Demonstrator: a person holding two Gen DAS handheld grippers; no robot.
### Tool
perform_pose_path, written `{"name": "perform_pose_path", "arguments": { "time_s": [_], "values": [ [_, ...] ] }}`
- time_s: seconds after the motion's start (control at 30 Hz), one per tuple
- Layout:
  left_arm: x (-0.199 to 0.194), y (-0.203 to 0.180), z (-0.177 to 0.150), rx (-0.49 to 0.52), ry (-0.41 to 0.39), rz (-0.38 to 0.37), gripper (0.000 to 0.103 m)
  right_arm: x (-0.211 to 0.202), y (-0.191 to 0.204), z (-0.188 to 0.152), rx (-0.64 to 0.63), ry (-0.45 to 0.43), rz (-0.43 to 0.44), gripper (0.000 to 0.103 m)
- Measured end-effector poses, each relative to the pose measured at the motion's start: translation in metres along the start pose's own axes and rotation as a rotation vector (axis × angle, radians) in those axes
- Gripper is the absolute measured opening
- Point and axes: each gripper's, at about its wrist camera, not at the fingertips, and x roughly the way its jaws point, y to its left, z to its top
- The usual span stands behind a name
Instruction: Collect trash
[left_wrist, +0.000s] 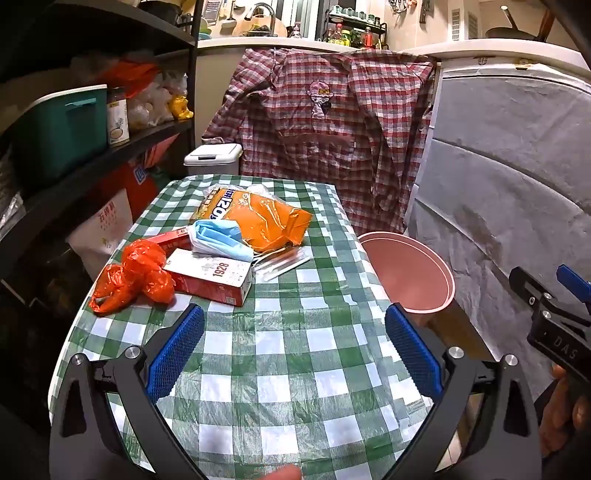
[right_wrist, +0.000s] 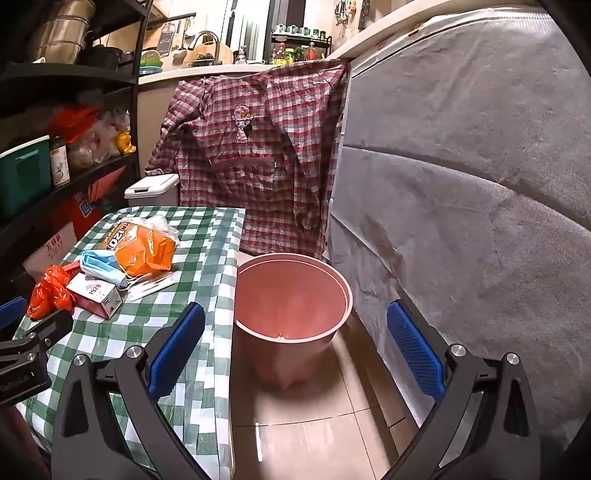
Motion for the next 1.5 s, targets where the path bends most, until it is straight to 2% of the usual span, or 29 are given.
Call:
{"name": "perform_pose_path", "arguments": {
  "time_s": [1.5],
  "values": [
    [-0.004, -0.011, 0.001, 0.020, -0.014, -0.008, 0.095, 0.001, 0.000, 0.003, -0.018, 0.001, -0.011, 0.095]
  ]
}}
